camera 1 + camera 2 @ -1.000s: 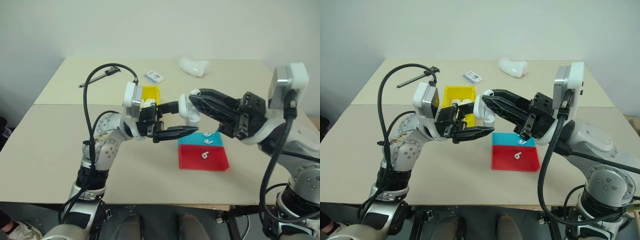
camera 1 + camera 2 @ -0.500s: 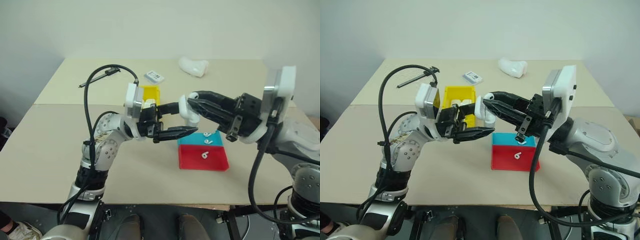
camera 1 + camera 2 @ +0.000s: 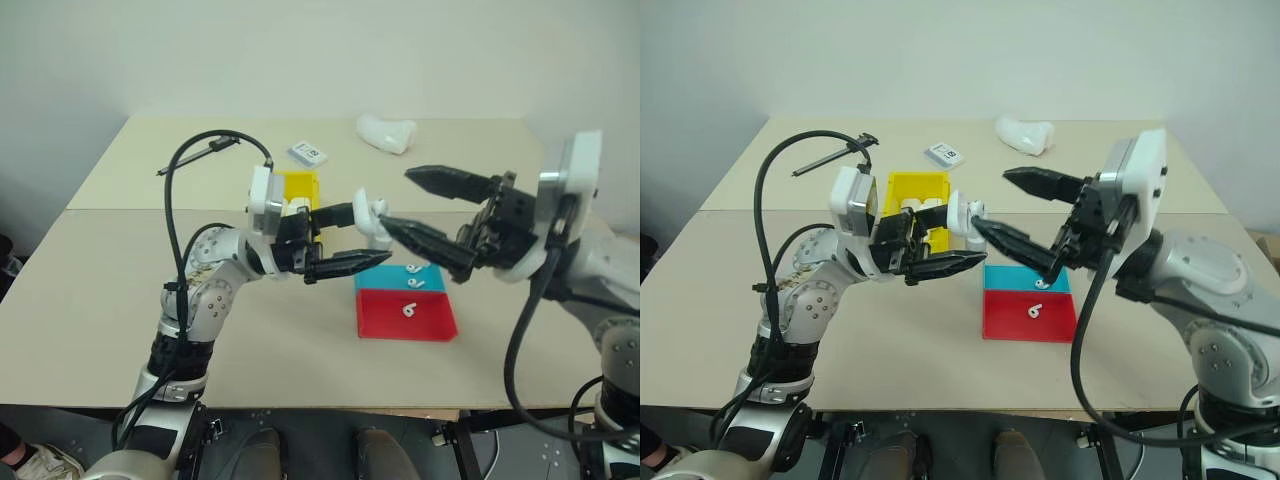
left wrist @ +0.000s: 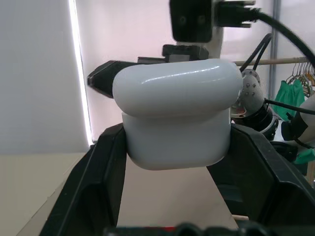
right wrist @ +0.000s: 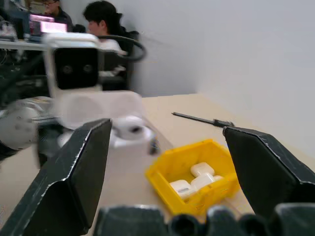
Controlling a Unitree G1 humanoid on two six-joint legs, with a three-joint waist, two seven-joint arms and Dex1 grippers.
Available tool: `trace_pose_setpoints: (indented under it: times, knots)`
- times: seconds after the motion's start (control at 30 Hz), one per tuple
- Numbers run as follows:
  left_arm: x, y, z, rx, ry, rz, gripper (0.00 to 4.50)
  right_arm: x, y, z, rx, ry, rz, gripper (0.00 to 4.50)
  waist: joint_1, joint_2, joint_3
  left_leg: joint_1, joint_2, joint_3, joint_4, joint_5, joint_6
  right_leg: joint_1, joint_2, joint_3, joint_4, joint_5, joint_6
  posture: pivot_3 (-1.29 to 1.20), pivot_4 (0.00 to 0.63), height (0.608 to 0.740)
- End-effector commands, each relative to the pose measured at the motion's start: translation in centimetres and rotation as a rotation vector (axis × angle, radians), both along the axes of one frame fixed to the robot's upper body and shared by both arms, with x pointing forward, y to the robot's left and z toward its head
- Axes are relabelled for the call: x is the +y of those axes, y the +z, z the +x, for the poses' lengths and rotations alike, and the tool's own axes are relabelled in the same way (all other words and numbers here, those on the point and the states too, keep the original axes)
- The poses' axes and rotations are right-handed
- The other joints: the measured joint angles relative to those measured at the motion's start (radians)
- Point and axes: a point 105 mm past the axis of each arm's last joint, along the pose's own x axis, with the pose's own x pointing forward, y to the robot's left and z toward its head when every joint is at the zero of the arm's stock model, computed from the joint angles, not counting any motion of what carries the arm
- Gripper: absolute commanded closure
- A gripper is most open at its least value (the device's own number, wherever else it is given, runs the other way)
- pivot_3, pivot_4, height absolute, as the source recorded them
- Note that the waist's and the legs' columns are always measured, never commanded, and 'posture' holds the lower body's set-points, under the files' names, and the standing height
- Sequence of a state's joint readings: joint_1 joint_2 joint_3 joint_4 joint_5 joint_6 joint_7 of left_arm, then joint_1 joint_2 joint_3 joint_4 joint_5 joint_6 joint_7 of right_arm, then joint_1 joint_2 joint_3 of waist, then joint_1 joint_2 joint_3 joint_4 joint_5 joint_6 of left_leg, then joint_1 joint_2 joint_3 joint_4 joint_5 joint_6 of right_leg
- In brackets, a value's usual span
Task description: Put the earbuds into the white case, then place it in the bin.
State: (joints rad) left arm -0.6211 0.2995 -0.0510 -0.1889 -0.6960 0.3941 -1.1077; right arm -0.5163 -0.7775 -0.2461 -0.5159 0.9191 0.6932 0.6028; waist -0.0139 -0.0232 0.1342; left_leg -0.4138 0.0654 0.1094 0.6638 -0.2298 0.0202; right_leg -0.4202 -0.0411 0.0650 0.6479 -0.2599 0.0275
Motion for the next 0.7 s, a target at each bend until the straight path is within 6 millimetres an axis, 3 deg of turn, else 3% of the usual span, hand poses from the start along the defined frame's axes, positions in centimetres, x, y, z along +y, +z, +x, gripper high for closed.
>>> trace_pose_setpoints:
  times: [0.03,0.17,0.3,0.4,0.53,0.6,0.7]
  knots:
    - [0.3,1.1,-0.9,-0.056,0.000,-0.037,1.73,-2.1,1.0,2.0,-0.041,-0.121,-0.090,0.28,0.000,0.000,0.000,0.000,0.000,0.000,0.000,0.000,0.000,0.000,0.000,0.000,0.000,0.000,0.000,0.00,0.150,0.740]
    - [0.3,1.0,-1.1,-0.061,0.013,-0.048,1.73,-2.8,-4.8,5.7,-0.063,-0.126,-0.737,0.28,-0.005,0.001,0.000,0.000,0.000,0.001,-0.002,0.000,0.000,-0.002,0.000,0.001,-0.001,0.000,0.000,0.00,0.150,0.740]
    - [0.3,1.2,-1.0,-0.075,0.036,-0.063,1.73,-3.1,-8.3,8.4,-0.044,0.013,-1.086,0.28,-0.012,0.001,0.000,0.002,0.000,0.003,-0.002,0.000,0.000,-0.002,0.000,0.002,-0.001,0.000,0.000,0.00,0.150,0.740]
    - [0.5,1.2,-0.9,-0.079,0.049,-0.068,1.73,-3.4,-9.8,10.0,-0.050,0.106,-1.245,0.28,-0.009,0.002,0.001,0.002,0.000,0.004,-0.002,0.000,0.000,-0.002,0.001,0.002,0.000,0.000,0.000,0.00,0.150,0.740]
    - [0.8,1.1,-1.0,-0.081,0.068,-0.068,1.73,-3.5,-11.3,11.2,-0.004,0.222,-1.333,1.14,-0.004,0.002,0.001,0.000,0.000,0.004,-0.002,0.000,0.000,-0.002,0.000,0.002,-0.001,0.000,0.000,0.00,0.150,0.740]
    - [1.0,1.0,-1.0,-0.084,0.080,-0.068,1.73,-3.4,-12.2,11.6,0.012,0.261,-1.375,1.91,-0.004,0.002,0.001,0.001,0.000,0.004,-0.002,0.000,0.000,-0.002,0.000,0.002,-0.001,0.000,0.000,0.00,0.150,0.740]
    - [1.2,1.0,-1.0,-0.088,0.095,-0.069,1.73,-3.5,-13.2,12.0,0.034,0.298,-1.425,1.91,0.000,0.002,0.001,0.001,0.000,0.005,-0.002,0.001,-0.001,-0.002,0.000,0.002,-0.001,0.000,0.000,0.00,0.150,0.740]
